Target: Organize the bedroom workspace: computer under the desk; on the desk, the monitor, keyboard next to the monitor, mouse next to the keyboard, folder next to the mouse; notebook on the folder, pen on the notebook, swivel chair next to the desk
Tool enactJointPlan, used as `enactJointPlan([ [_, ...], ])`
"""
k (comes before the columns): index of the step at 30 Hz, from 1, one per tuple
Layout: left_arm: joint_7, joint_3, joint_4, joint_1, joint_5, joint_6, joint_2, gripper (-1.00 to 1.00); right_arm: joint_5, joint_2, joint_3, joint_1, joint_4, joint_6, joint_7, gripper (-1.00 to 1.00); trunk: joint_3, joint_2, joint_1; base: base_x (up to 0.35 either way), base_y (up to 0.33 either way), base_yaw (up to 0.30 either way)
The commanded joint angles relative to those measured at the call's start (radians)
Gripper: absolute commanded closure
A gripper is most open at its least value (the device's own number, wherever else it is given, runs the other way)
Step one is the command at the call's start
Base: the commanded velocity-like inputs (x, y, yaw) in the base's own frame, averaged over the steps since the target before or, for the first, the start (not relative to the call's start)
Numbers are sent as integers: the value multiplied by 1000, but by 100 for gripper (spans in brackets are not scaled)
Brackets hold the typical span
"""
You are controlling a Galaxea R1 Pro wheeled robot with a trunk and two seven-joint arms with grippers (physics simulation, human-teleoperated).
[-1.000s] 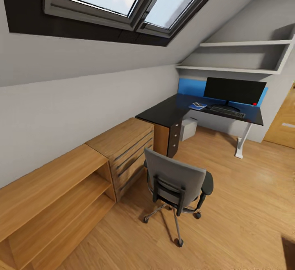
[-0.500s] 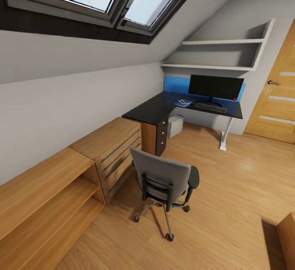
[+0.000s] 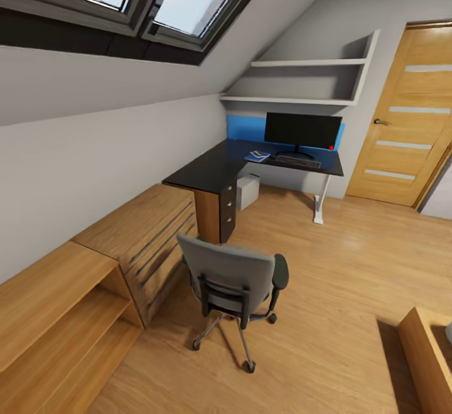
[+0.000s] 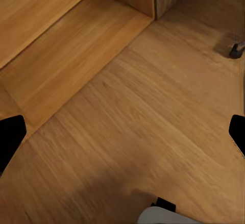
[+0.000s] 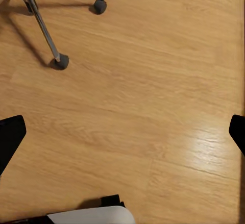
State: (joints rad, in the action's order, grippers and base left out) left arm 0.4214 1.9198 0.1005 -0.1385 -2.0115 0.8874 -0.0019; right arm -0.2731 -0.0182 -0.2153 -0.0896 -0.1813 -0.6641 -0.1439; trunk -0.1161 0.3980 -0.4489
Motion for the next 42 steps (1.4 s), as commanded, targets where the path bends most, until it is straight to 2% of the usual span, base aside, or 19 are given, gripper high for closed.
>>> enactJointPlan([
  [1, 10, 8, 2, -1, -1, 2, 0, -100, -6, 0, -9, -1, 0, -3, -5, -100, -2, 2, -1, 288, 126, -260],
  [11, 10, 8, 2, -1, -1, 2, 0, -100, -6, 0, -9, -1, 0, -3, -5, -100, -6, 2, -1, 236, 47, -261],
  [27, 8, 8, 2, -1, 0, 2, 0, -100, -6, 0, -9, -1, 0, -3, -5, -100, -13, 2, -1, 17, 14, -263],
  [42, 7, 10, 2, -1, 0, 1, 0, -100, -6, 0, -9, -1, 0, -3, -5, -100, -19, 2, -1, 0, 254, -266],
])
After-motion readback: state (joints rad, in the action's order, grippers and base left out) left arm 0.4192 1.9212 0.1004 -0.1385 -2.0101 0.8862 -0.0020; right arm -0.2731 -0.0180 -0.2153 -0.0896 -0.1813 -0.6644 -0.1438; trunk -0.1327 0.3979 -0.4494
